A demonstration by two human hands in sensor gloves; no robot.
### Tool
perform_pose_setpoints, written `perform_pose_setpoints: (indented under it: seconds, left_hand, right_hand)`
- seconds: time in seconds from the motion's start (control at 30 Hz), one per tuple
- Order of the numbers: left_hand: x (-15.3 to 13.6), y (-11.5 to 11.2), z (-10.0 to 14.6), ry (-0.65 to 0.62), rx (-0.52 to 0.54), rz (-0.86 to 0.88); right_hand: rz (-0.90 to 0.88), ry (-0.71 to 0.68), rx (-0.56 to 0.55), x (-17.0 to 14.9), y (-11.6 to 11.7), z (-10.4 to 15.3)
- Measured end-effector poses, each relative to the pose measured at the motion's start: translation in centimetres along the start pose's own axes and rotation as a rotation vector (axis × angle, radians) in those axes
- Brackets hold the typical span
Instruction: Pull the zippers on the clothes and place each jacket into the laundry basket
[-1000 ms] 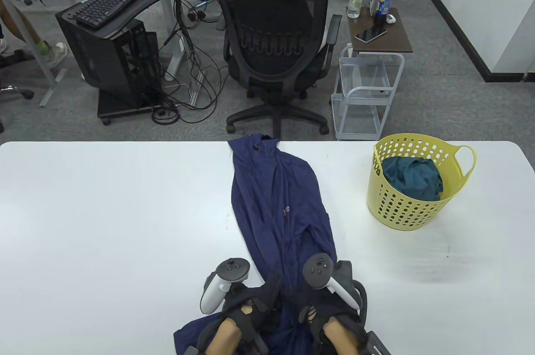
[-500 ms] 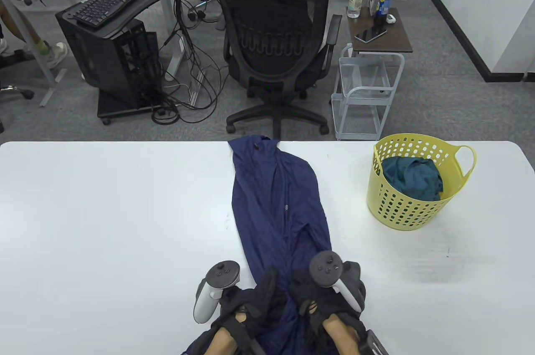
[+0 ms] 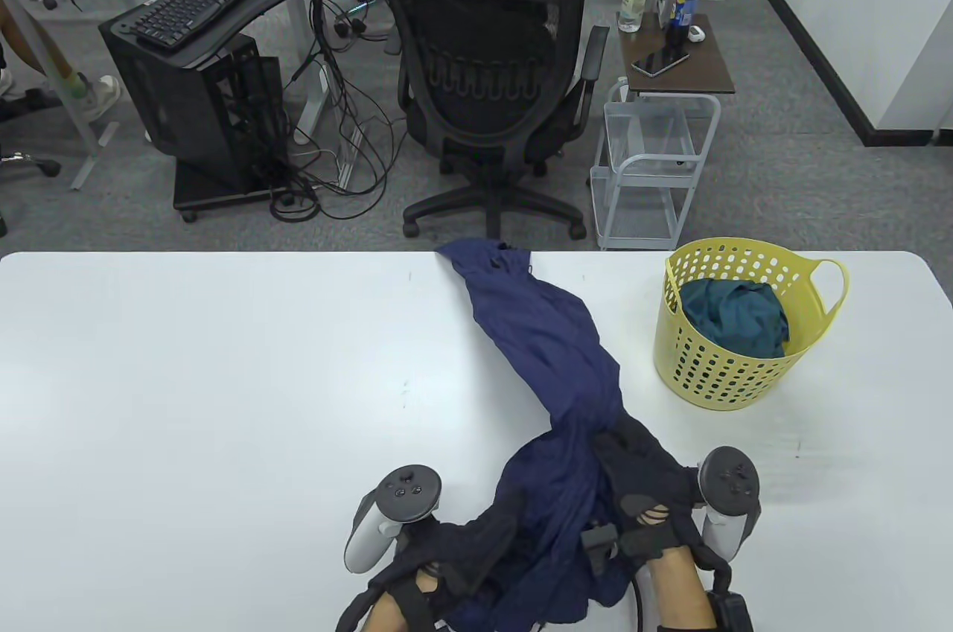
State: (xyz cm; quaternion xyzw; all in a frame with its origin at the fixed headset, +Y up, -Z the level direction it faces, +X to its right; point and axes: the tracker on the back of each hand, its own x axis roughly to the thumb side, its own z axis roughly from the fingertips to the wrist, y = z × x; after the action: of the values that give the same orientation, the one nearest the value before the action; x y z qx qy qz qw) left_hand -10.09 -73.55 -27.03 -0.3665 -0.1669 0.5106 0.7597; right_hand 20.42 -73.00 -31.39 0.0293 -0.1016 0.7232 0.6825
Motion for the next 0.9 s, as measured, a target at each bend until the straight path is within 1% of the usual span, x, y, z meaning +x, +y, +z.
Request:
perform_pose_setpoints:
  seconds: [0.07,0.1,0.13,0.17,0.2,0.23,0.27,0.3,0.37,0.4,0.43,0.47,0.5,0.53,0.57,0.63,0.67,0.73,0.77,0.83,0.87,0.9]
  left_hand:
    - [0.7,1.6,1.9,0.014,0.245,-0.059]
    - [1.4,2.4,3.3,-0.014,0.437,-0.113]
    - [2.5,2.9,4.9,-0.080,0.664,-0.210]
    - [3.3,3.0,5.8,-0.143,0.786,-0.306]
    - [4.5,2.6,6.7,-0.248,0.896,-0.470]
    - [5.8,1.9,7.4,-0.366,0.947,-0.659]
    - [6.6,1.2,7.5,-0.432,0.925,-0.772]
    - [7.3,0.2,7.6,-0.501,0.880,-0.878]
    - [7.7,-0.9,7.1,-0.532,0.849,-0.943]
    - [7.4,-1.2,6.7,-0.507,0.863,-0.966]
    - [7.2,-1.2,6.5,-0.486,0.910,-0.989]
    - [6.8,-1.2,6.7,-0.494,1.000,-1.017]
    - [6.6,-1.1,6.8,-0.523,1.049,-1.028]
    - [6.5,-0.9,6.7,-0.529,1.062,-1.032]
    - [6.1,-0.6,6.3,-0.492,1.066,-1.019]
    - [5.7,0.1,5.9,-0.468,1.046,-0.978]
    - [5.6,0.4,5.7,-0.452,1.032,-0.942]
    - [5.3,0.7,5.5,-0.440,1.037,-0.907]
    - [5.2,0.9,5.6,-0.429,1.045,-0.922]
    - [5.2,1.1,5.7,-0.436,1.032,-0.911]
    - [5.3,1.1,5.6,-0.450,1.018,-0.892]
    - [5.5,0.9,5.7,-0.469,0.995,-0.888]
  right_hand:
    - [-0.052,-0.059,0.038,0.9,0.2,0.1]
    - [-0.066,-0.089,0.069,1.5,0.5,0.3]
    - [-0.065,-0.120,0.108,2.1,1.0,0.4]
    - [-0.057,-0.139,0.137,2.5,1.5,0.6]
    - [-0.040,-0.167,0.181,3.1,2.2,0.8]
    - [-0.013,-0.197,0.227,3.7,3.2,1.0]
    - [0.009,-0.218,0.265,4.1,4.0,1.3]
    - [0.033,-0.243,0.317,4.6,5.1,1.7]
    - [0.049,-0.269,0.409,5.3,6.9,2.5]
    - [0.053,-0.279,0.456,5.6,7.8,3.0]
    - [0.062,-0.282,0.483,5.8,8.4,3.3]
    - [0.105,-0.263,0.490,5.9,8.7,3.6]
    - [0.172,-0.264,0.489,5.9,8.9,3.7]
    - [0.210,-0.274,0.498,5.8,9.0,3.7]
    - [0.236,-0.269,0.531,5.7,9.1,3.6]
    - [0.238,-0.214,0.636,5.4,9.1,3.4]
    - [0.258,-0.182,0.673,5.3,8.6,3.2]
    - [0.273,-0.170,0.583,5.4,7.2,2.9]
    - [0.287,-0.167,0.481,5.5,6.2,2.7]
    - [0.338,-0.185,0.365,5.4,5.1,2.5]
    - [0.396,-0.183,0.350,5.2,5.0,2.4]
    - [0.458,-0.175,0.404,4.8,5.5,2.4]
